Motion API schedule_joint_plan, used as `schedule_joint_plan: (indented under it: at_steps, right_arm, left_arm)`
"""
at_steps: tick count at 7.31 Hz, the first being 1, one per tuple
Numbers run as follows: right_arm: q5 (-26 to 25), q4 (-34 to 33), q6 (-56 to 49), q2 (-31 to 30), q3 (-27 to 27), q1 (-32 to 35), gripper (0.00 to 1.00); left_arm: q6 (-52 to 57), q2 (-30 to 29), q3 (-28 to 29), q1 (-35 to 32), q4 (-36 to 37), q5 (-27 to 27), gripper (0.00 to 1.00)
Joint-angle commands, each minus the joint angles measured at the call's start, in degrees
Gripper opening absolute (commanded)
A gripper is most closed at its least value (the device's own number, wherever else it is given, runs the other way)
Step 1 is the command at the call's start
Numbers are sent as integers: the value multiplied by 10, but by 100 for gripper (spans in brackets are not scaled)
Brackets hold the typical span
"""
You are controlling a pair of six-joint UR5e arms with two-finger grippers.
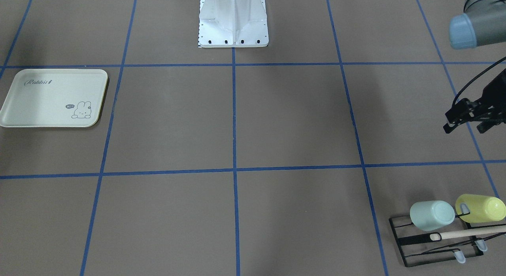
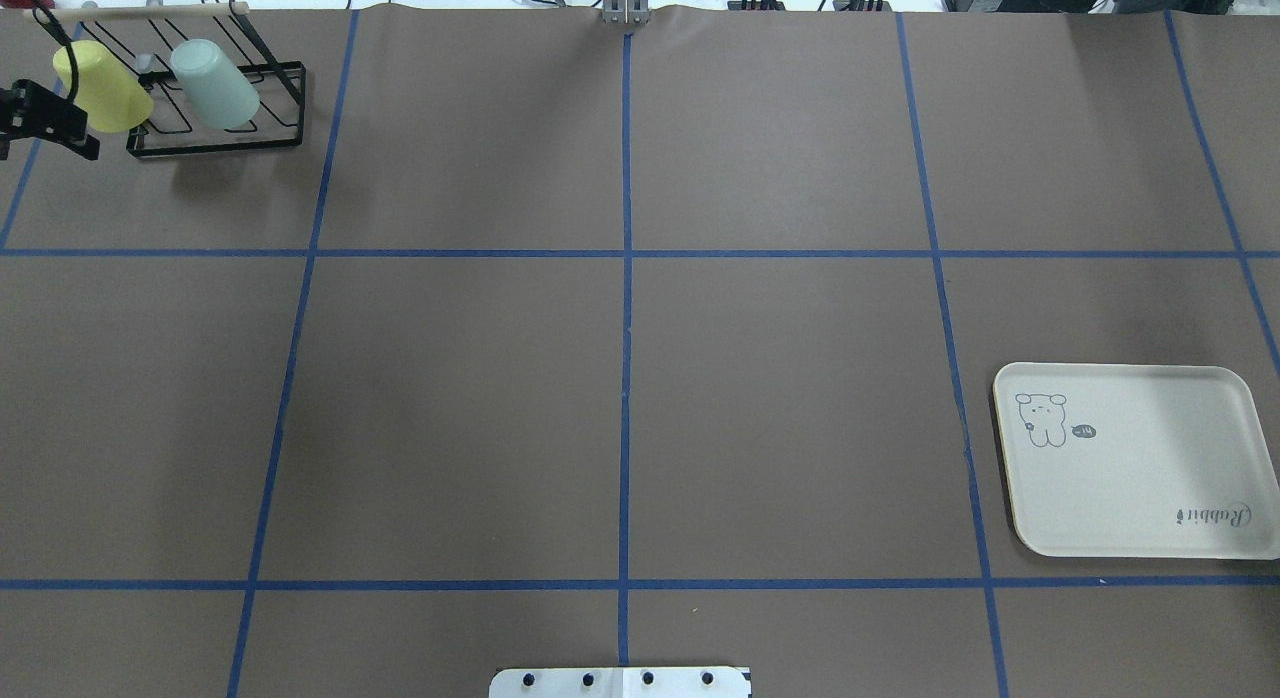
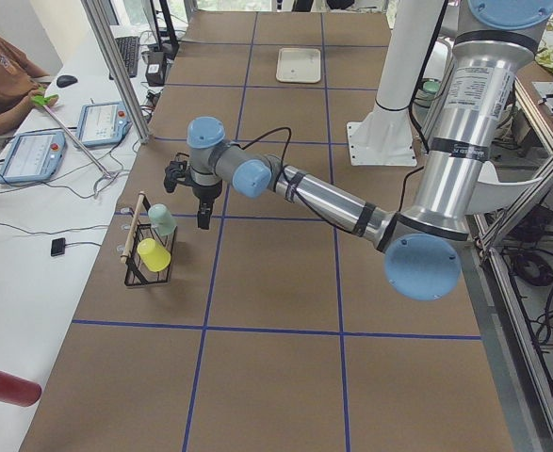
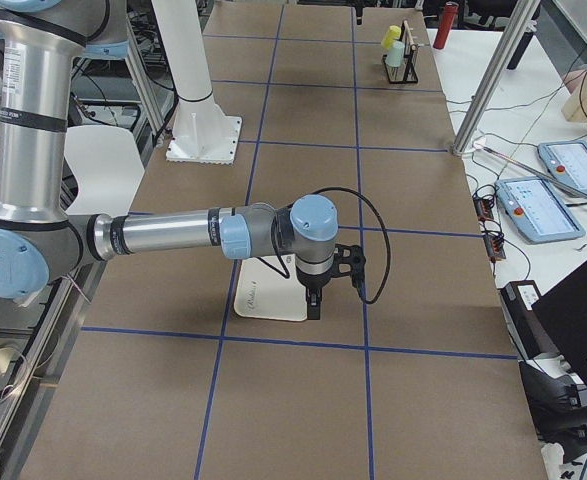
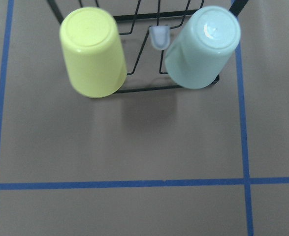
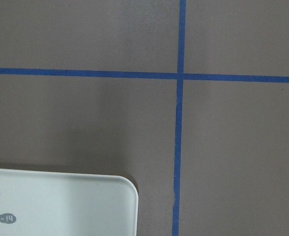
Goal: Left arm grabs green cup and hands to right arm on tray
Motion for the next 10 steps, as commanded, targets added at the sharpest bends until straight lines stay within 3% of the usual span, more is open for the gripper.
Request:
schedule_joint_plan:
  at_steps: [1, 3, 5, 7, 10]
  right_arm:
    - [0, 0, 0, 1, 0, 0, 100]
    - [0, 0, 1, 1, 1, 0, 100]
    - [1, 0, 0, 1, 0, 0, 100]
    - [1, 0, 1, 1, 0, 0, 100]
    - [1, 0, 0, 1, 1, 0, 100]
  left_arm:
    - [0, -94, 97, 13, 11, 7, 99]
    - [2, -131, 155, 27, 7, 9, 100]
    - [2, -149, 183, 50, 4, 59, 100]
    - [2, -200, 260, 50, -1, 59, 99]
    - [2, -206, 312, 49, -60, 60, 99]
